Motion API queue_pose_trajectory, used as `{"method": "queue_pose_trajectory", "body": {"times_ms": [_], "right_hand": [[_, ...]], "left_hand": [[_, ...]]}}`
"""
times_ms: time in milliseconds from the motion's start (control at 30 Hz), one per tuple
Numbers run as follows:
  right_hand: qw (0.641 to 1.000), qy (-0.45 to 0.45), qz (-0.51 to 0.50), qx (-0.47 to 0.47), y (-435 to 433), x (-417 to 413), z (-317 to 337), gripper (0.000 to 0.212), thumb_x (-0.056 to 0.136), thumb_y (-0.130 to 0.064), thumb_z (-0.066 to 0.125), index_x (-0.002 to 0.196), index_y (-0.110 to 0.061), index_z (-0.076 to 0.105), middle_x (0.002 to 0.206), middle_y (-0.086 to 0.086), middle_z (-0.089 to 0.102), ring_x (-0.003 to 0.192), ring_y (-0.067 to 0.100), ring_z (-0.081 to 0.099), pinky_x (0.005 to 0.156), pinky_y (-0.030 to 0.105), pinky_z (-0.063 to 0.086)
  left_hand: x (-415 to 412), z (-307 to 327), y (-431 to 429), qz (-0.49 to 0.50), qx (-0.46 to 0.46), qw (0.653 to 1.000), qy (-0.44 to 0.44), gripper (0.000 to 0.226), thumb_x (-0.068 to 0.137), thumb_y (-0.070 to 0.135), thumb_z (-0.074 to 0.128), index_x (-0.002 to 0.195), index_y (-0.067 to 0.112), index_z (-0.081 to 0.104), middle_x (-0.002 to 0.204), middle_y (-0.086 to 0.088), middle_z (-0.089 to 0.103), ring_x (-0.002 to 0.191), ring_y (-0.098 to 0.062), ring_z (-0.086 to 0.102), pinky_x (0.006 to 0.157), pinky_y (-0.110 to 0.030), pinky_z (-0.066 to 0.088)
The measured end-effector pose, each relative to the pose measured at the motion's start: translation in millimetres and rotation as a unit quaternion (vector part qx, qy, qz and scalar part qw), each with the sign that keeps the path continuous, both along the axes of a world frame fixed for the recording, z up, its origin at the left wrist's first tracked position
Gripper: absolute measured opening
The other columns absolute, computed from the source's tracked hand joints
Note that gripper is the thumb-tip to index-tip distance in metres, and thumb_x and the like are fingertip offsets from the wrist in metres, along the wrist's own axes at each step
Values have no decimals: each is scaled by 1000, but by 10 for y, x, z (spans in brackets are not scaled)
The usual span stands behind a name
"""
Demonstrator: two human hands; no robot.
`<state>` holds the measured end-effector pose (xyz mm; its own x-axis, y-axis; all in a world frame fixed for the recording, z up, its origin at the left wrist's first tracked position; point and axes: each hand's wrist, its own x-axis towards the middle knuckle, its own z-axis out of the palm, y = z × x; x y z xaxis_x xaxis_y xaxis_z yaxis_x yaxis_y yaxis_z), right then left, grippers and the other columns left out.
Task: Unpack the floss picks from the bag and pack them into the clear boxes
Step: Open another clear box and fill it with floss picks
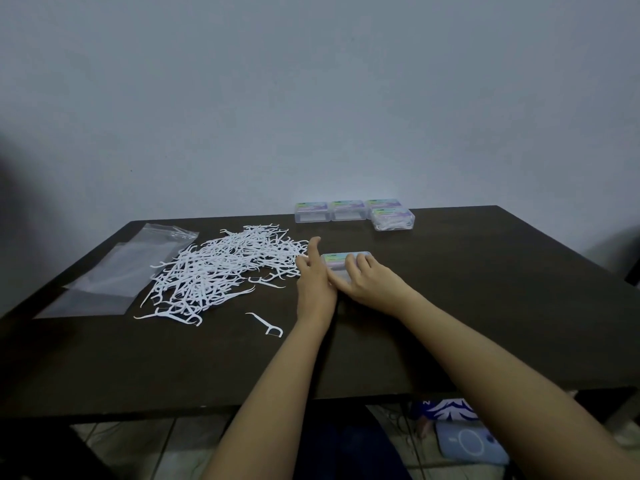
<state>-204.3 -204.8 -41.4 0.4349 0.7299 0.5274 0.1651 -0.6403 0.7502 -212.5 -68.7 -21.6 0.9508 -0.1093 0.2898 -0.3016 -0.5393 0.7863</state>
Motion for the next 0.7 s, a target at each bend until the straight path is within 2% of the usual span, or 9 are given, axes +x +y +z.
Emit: {"method": "queue_pose_trajectory", "body": {"times_ms": [100, 167, 233, 333, 433, 500, 567, 633, 700], "right_hand": [[999, 0, 4, 52, 4, -32, 28, 38, 87, 0, 29, 117, -16, 44, 78, 18, 66, 59, 29, 61, 58, 32, 53], [994, -12, 11, 107, -24, -54, 50, 31, 79, -4, 38, 107, -16, 43, 82, 18, 66, 64, 30, 63, 65, 36, 55], [987, -20, -1, 161, -42, -90, 66, 27, 77, -4, 39, 102, -14, 42, 93, 22, 59, 73, 34, 65, 71, 41, 55], [978, -35, -26, 205, -77, -91, 54, 31, 78, 0, 40, 106, -13, 44, 109, 22, 42, 90, 42, 63, 77, 50, 54], [960, 22, -97, 263, -87, -123, 74, 35, 77, -6, 49, 112, -15, 47, 121, 24, 37, 104, 47, 55, 79, 55, 51], [921, 86, -169, 341, -72, -195, 110, 34, 85, -31, 48, 115, -16, 53, 132, 27, 36, 116, 47, 45, 85, 56, 48], [861, 173, -204, 433, -64, -261, 122, 52, 88, -52, 35, 124, -20, 55, 147, 26, 24, 134, 47, 25, 99, 59, 34], [803, 269, -237, 476, -71, -317, 141, 54, 91, -58, 33, 132, -27, 48, 155, 16, 0, 142, 39, -4, 111, 54, 15], [787, 298, -239, 486, -69, -337, 167, 50, 91, -57, 34, 130, -29, 49, 156, 11, -5, 142, 35, -12, 113, 52, 9]], "left_hand": [[-14, 2, 6, -9, -6, 1000, -4, 59, 90, 12, 50, 140, 27, 23, 119, -10, 40, 96, -34, 58, 75, -34, 40], [-5, -2, 30, -24, -21, 999, 0, 73, 81, 13, 66, 140, 25, 24, 123, -11, 39, 100, -32, 57, 81, -35, 42], [13, -7, 61, -35, -28, 999, 6, 88, 70, 13, 79, 139, 25, 24, 125, -11, 40, 103, -30, 57, 85, -34, 43], [4, -11, 92, -44, -31, 999, 3, 93, 66, 9, 81, 138, 24, 25, 126, -10, 40, 105, -29, 55, 87, -32, 42], [-21, -20, 116, -49, -36, 998, -9, 94, 63, 6, 81, 138, 22, 27, 124, -11, 41, 102, -30, 55, 89, -35, 44], [-33, -26, 134, -53, -36, 998, -14, 95, 62, 6, 81, 138, 22, 27, 121, -12, 42, 100, -30, 56, 89, -37, 45], [-39, -26, 147, -60, -40, 997, -14, 96, 62, 6, 82, 139, 22, 27, 121, -13, 41, 100, -30, 55, 90, -38, 46], [-50, -26, 158, -65, -35, 997, -15, 96, 63, 7, 82, 139, 22, 26, 123, -12, 41, 102, -29, 55, 90, -38, 46], [-48, -35, 166, -65, -28, 997, -15, 95, 64, 8, 81, 139, 22, 26, 124, -12, 41, 103, -29, 54, 90, -36, 45]]}}
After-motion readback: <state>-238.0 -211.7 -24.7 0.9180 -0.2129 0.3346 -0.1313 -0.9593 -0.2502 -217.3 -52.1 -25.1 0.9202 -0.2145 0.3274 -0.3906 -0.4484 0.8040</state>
